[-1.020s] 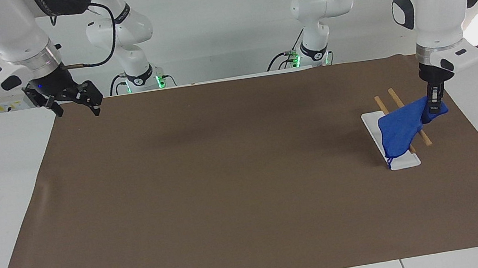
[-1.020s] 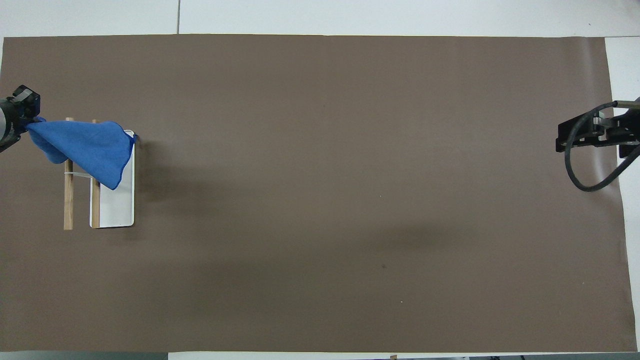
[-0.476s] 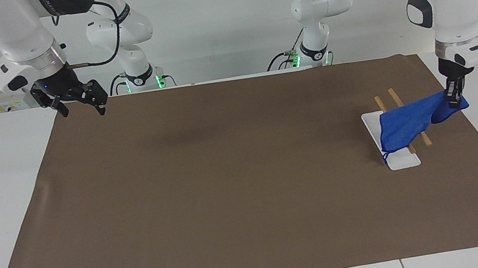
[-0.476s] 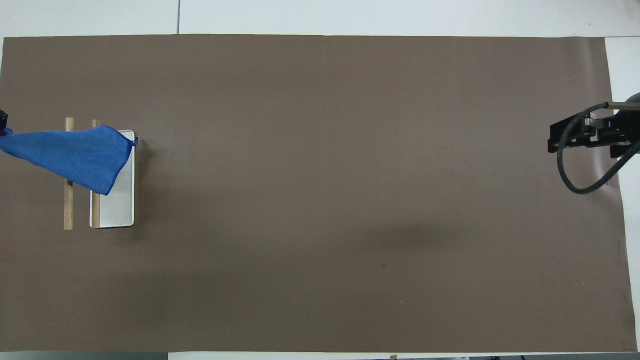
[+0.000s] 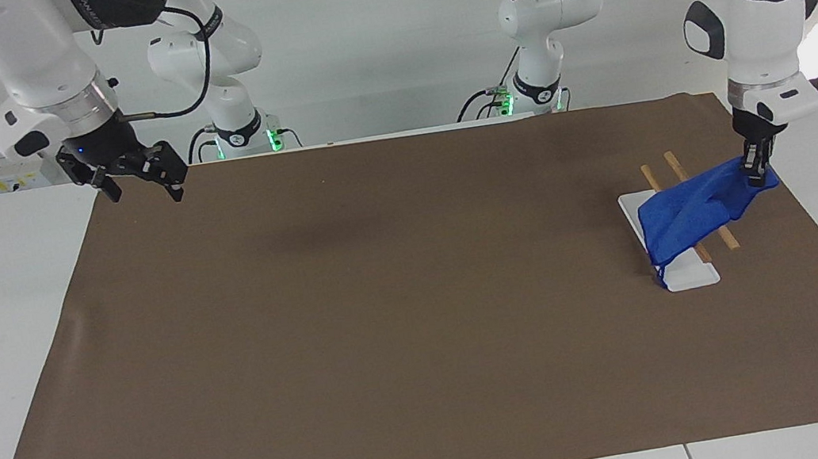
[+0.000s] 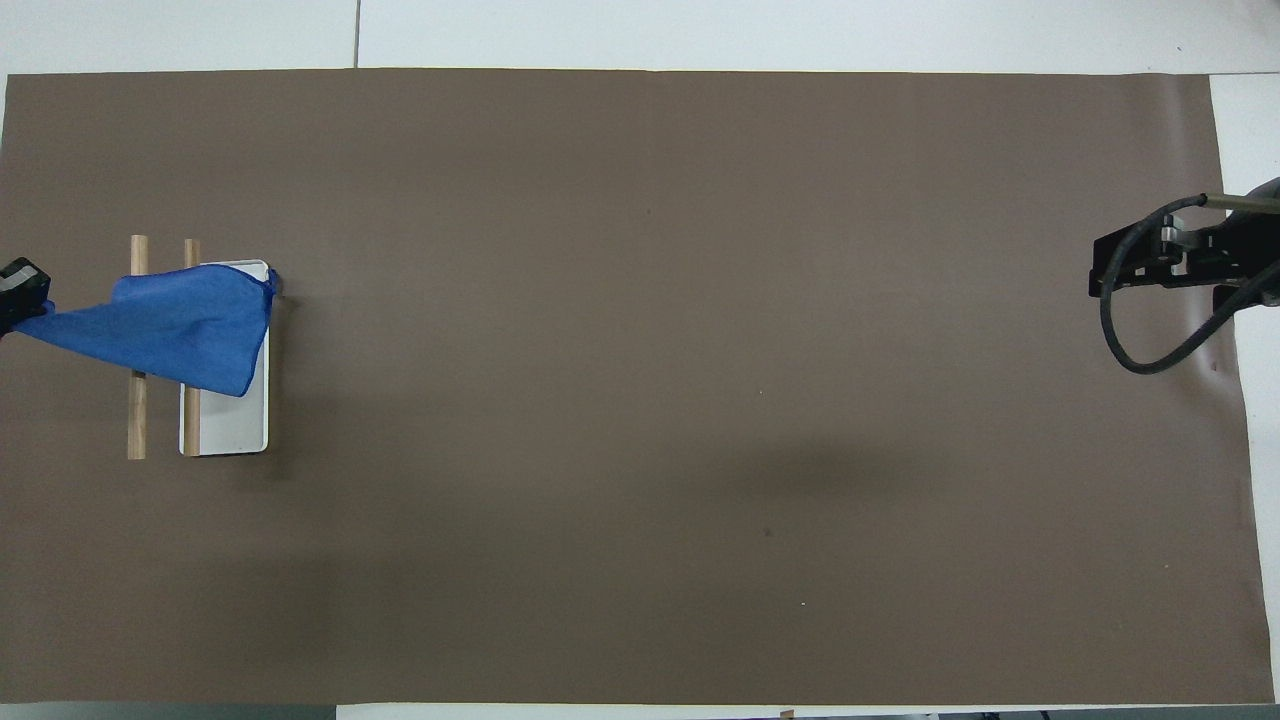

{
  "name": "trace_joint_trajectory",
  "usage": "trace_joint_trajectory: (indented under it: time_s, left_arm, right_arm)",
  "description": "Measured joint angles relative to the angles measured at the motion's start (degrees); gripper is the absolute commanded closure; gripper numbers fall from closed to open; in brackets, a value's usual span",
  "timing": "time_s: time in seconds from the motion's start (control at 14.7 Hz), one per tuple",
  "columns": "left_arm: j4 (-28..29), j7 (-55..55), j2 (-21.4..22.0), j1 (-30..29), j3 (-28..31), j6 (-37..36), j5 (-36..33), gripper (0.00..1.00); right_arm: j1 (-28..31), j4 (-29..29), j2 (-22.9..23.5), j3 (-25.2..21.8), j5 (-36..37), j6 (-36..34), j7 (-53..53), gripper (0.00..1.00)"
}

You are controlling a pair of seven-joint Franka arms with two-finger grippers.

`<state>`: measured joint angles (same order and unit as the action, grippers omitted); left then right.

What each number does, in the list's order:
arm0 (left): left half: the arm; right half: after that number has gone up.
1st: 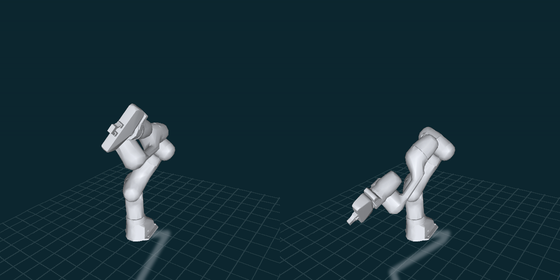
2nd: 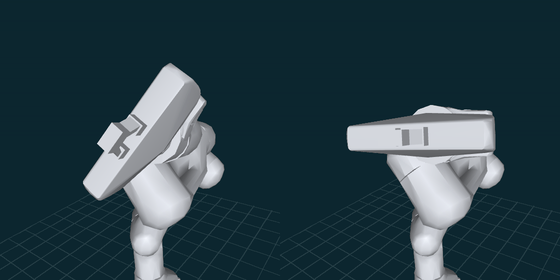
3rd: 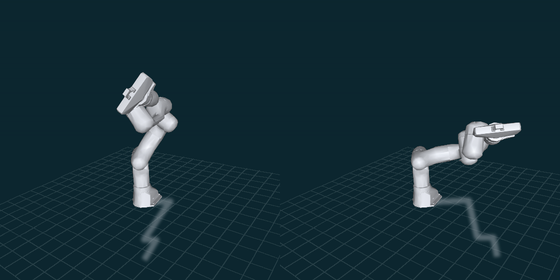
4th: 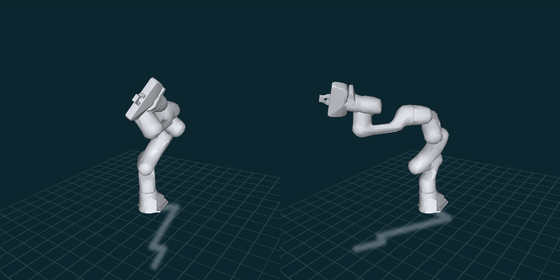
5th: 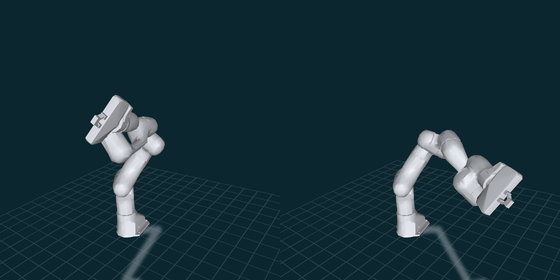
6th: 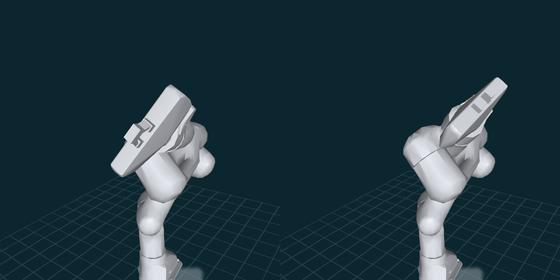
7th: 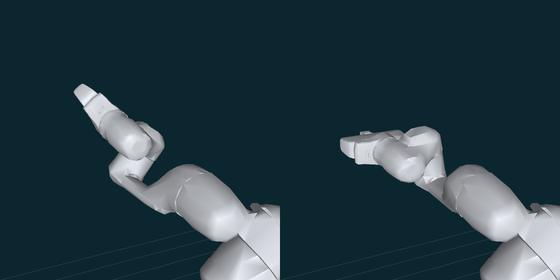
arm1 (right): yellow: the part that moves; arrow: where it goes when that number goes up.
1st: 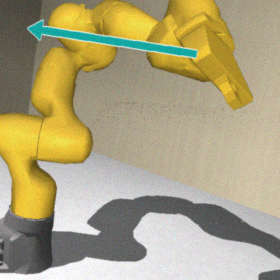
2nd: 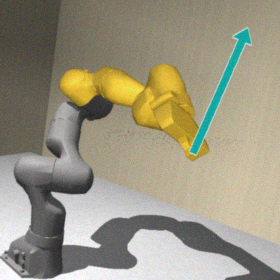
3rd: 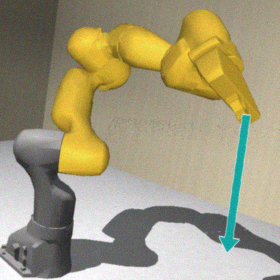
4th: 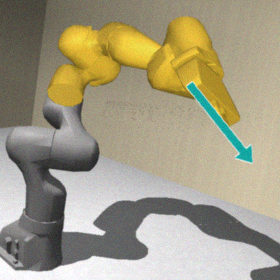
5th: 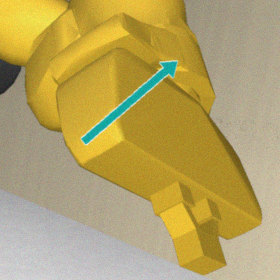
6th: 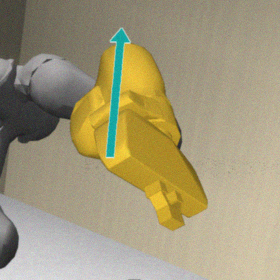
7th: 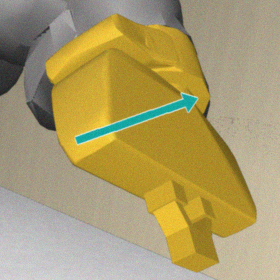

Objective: Right arm passes towel to left arm to hang
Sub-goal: 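Drape the towel over the wooden rack with the left gripper, then open the left gripper and pull it back from the towel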

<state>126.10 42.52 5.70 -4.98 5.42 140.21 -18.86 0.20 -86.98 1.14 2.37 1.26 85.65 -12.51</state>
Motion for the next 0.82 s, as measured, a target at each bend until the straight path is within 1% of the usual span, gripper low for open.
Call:
trace_joint_trajectory:
  time_s: [0.2, 0.27, 0.34, 0.41, 0.48, 0.54, 0.68, 0.82]
  left_arm:
    - [3.5, 0.0, 0.0, -2.3, 0.0, 4.4, 0.0, 1.00]
    - [4.1, 0.0, 0.0, -2.8, 0.0, 5.0, 0.0, 0.79]
    - [4.4, 0.0, 0.0, -3.0, 0.0, 5.2, 0.0, 0.49]
    - [4.5, 0.0, 0.0, -3.0, 0.0, 5.2, 0.0, 0.31]
    - [4.5, 0.0, 0.0, -3.0, 0.0, 5.2, 0.0, 0.09]
    - [4.5, 0.0, 0.0, -3.0, 0.0, 5.2, 0.0, 0.00]
    - [3.8, 0.0, -0.1, -2.9, -0.1, 5.1, 0.0, 0.00]
    - [1.4, 0.0, -0.5, -2.8, -0.4, 2.4, 0.0, 0.00]
  right_arm:
    - [0.0, 0.0, 0.0, 0.0, 0.0, 0.0, 0.0, 0.00]
    - [0.0, 0.0, 0.0, 0.0, 0.0, 0.0, 0.0, 0.00]
    - [0.0, 0.0, 0.0, 0.0, 0.0, 0.0, 0.0, 0.00]
    - [0.0, 0.0, 0.0, 0.0, 0.0, 0.0, 0.0, 0.00]
    - [0.0, 0.0, 0.0, 0.0, 0.0, 0.0, 0.0, 0.00]
    - [0.0, 0.0, 0.0, 0.0, 0.0, 0.0, 0.0, 0.00]
    - [0.0, 0.0, 0.0, 0.0, 0.0, 0.0, 0.0, 0.00]
    - [0.0, 0.0, 0.0, 0.0, 0.0, 0.0, 0.0, 0.00]
